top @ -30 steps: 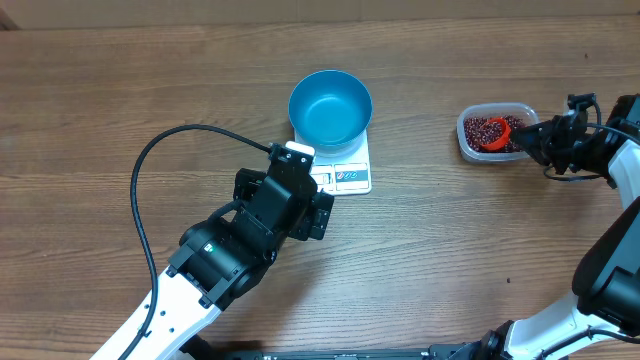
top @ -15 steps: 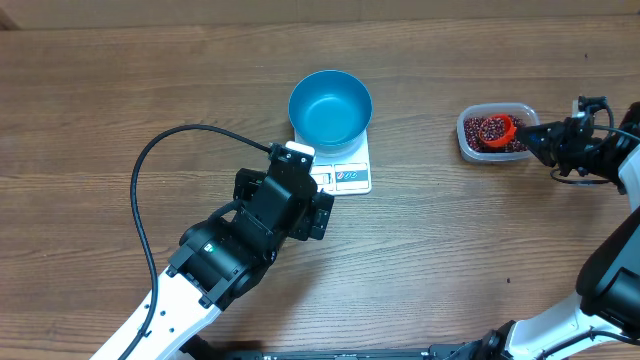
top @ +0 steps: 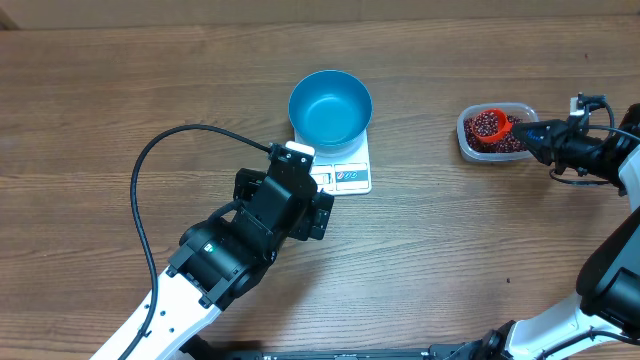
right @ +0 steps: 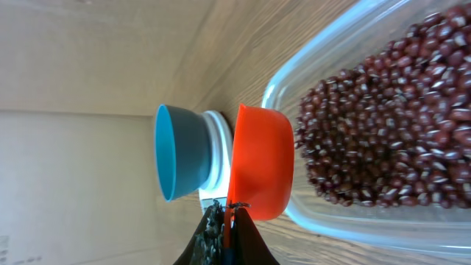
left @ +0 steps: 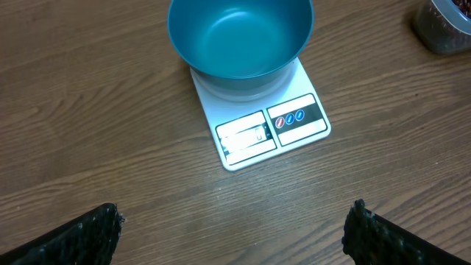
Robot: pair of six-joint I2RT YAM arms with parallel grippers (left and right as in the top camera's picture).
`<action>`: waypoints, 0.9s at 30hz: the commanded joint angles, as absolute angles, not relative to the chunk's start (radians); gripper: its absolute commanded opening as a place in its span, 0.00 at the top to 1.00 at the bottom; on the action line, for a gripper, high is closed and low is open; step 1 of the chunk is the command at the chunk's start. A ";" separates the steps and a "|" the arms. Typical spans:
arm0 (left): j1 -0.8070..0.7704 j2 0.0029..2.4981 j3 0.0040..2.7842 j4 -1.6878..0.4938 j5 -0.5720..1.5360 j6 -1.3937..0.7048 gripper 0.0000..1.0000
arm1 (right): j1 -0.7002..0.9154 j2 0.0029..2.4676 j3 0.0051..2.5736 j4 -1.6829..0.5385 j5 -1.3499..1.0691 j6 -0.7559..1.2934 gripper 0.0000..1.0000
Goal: Scoop item into bowl and weigh 150g on scale
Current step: 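Lift the bean-filled red cup out of the tub with the right gripper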
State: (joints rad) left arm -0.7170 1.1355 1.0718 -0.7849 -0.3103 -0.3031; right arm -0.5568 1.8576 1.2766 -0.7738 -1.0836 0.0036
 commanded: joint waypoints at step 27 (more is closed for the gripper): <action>-0.707 1.145 1.068 -0.782 -0.314 -0.295 0.01 | -0.357 1.861 1.270 -0.751 -1.311 0.026 0.96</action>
